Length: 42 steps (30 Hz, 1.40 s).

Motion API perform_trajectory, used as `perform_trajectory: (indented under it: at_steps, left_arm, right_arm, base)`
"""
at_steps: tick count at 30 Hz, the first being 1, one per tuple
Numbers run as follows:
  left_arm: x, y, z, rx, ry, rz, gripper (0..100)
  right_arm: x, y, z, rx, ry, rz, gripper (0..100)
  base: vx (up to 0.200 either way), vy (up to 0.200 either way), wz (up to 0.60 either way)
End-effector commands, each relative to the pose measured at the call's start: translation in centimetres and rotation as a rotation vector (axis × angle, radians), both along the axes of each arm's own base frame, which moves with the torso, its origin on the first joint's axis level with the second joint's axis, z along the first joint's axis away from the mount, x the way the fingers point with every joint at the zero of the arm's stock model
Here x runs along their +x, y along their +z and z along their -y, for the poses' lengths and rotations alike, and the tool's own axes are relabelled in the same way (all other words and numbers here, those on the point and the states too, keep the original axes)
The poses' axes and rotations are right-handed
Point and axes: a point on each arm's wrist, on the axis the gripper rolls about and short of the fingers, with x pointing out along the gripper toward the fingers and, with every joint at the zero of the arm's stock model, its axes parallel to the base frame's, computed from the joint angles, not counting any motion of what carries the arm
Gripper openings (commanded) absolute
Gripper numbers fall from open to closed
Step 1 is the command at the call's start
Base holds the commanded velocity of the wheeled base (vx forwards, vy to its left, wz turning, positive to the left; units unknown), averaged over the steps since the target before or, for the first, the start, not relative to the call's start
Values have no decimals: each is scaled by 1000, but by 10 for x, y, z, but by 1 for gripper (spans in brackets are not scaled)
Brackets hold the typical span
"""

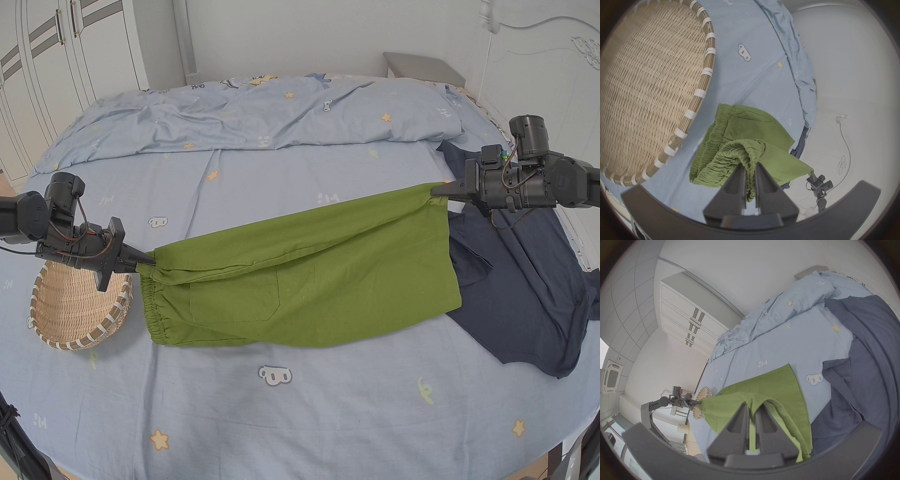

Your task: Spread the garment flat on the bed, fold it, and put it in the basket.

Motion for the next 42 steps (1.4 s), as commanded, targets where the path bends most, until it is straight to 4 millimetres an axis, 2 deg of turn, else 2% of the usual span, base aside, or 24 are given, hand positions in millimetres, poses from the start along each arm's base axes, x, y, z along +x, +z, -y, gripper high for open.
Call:
perform_trajectory:
  at_steps: [1, 21, 24, 25, 33, 42]
  left_arm:
    - [4, -5, -5, 0, 11, -7, 0]
    - [19, -18, -8, -1, 11, -26, 0]
    - [19, -18, -8, -1, 11, -26, 0]
    - [23, -19, -9, 1, 9, -20, 0]
    - [33, -24, -12, 2, 14, -21, 0]
    - [37, -25, -12, 2, 13, -18, 0]
  right_arm:
    - [17, -14, -2, -4, 2, -19, 0]
    - [57, -33, -2, -5, -7, 30, 0]
    - [57, -34, -2, -5, -7, 28, 0]
    - [64, -34, -1, -1, -10, 55, 0]
    - [75, -48, -1, -3, -11, 44, 0]
    - [80, -55, -2, -3, -8, 42, 0]
  base:
    - [0, 0, 0]
    - [0, 0, 0]
    - [0, 0, 0]
    - [0, 0, 0]
    - [0, 0, 0]
    - [0, 0, 0]
